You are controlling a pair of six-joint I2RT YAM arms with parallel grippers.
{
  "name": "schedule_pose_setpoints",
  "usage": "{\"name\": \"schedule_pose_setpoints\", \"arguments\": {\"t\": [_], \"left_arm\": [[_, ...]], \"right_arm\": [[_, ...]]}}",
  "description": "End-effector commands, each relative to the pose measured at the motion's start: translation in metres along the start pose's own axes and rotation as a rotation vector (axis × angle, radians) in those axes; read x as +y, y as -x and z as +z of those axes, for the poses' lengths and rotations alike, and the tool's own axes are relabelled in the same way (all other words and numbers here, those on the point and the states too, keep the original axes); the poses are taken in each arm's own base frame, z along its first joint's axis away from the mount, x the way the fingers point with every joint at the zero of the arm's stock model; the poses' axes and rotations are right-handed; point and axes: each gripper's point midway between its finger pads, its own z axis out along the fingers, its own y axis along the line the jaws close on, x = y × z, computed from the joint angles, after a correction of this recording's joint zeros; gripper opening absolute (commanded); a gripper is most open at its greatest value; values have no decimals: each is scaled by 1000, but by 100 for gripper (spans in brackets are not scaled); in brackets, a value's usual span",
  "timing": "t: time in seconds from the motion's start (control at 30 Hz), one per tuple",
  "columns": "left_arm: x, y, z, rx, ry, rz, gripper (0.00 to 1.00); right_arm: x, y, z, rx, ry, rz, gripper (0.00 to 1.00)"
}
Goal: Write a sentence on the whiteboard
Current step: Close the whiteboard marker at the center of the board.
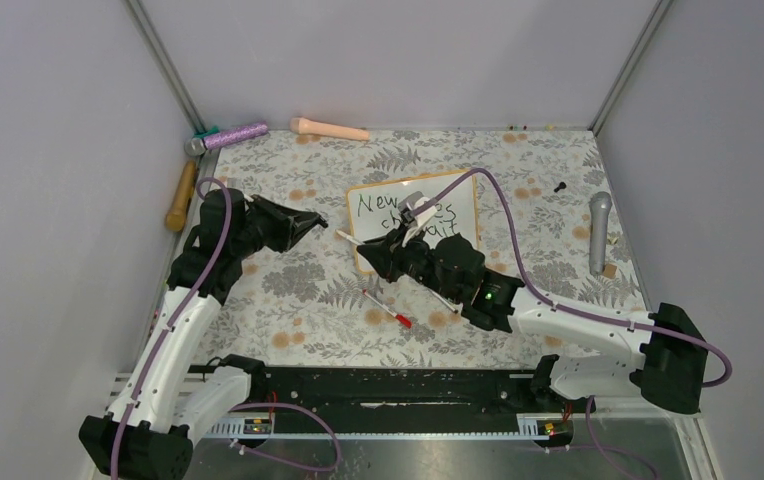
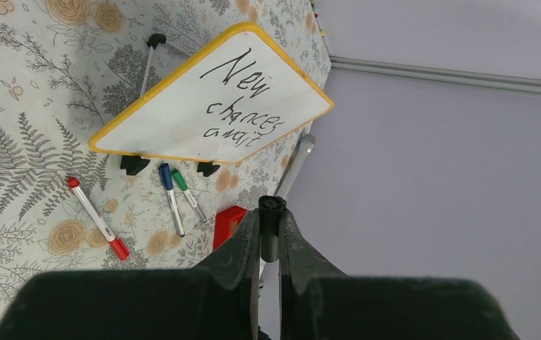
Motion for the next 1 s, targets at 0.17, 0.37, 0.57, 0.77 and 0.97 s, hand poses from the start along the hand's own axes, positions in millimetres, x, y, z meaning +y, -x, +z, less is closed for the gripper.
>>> {"name": "schedule_pose_setpoints", "arguments": {"t": [0.17, 0.37, 0.57, 0.77, 0.97], "left_arm": [[-17, -2, -3, 18, -77, -40, 0], [-18, -3, -4, 27, -86, -37, 0], [-19, -5, -3, 40, -93, -39, 0], [-19, -7, -4, 46, -102, -44, 0], [-19, -9, -7, 53, -110, -45, 0]], "right_arm": [[13, 36, 8, -92, 18, -6, 0], [14, 34, 13, -83, 19, -4, 0], [16, 32, 17, -76, 21, -2, 0], [14, 31, 20, -72, 12, -4, 0], [13, 31, 21, -76, 2, -4, 0]]}}
